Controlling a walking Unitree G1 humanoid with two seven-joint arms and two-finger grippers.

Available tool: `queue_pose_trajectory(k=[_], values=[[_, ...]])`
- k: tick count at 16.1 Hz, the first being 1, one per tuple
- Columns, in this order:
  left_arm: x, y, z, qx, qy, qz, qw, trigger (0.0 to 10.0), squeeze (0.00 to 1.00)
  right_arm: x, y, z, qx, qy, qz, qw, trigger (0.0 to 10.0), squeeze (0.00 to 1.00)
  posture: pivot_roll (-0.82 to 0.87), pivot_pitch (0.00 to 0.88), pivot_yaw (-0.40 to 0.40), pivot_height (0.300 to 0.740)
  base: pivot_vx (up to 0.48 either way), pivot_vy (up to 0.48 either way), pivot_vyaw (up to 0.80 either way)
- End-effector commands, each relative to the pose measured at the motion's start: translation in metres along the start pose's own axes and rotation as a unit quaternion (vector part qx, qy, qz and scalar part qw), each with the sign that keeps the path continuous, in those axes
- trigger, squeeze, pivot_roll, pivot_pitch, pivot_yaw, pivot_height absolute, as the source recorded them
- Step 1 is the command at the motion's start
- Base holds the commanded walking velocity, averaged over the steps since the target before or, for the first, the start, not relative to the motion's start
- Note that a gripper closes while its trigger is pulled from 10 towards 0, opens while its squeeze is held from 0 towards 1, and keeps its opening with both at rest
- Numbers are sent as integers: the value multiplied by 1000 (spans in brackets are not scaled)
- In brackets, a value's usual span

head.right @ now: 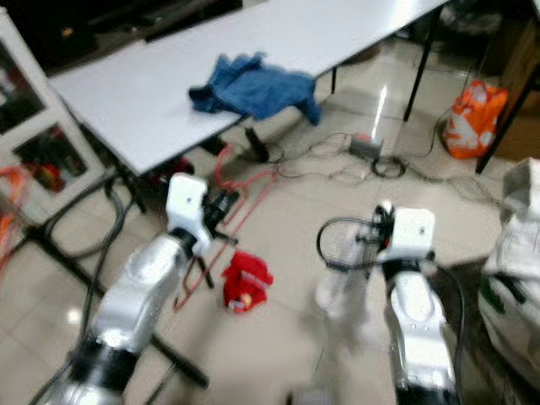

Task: Hang hanger

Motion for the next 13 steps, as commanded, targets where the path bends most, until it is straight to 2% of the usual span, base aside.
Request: queue_pose_trajectory(k=[1,2,3,7,10,11,13], values=[[1,3,-12,22,-2,0,1000,10000,0,8,-2,-7,8,-9,17,1000,10000,0,-111,0,88,740,480,0,0],[-5,7,-25,66,40,2,997,10000,0,9,-5,-18,36,4,16,999,10000,0,-113,0,85,740,480,0,712],[-11,10,-31,90,53,-3,995,10000,0,9,-7,-25,56,14,13,998,10000,0,-113,0,82,740,480,0,550],[-16,7,-22,82,41,-9,996,10000,0,8,-11,-30,76,15,7,997,10000,0,-109,0,72,740,472,0,514],[-17,1,-17,72,24,-10,997,10000,0,9,-20,-29,71,11,5,997,10000,0,-116,0,55,740,276,-389,0],[-16,-1,-14,66,15,-9,998,10000,0,10,-21,-27,74,12,5,997,10000,0,-117,0,23,740,274,-390,0],[-15,-5,-8,58,4,-5,998,10000,0,13,-23,-25,85,26,7,996,10000,0,-122,0,11,740,0,0,0]])
Point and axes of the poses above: a point about 5 cm out from each wrist's last joint towards the gripper, its own y axis pointing back from the gripper into the wrist, its own x axis along the axis of the wrist's last joint, z = x × y, the point moved 4 cm from there along -y, pointing out of the wrist towards the gripper, and after that the axes turned 13 degrees about y, right-handed, at the moved point
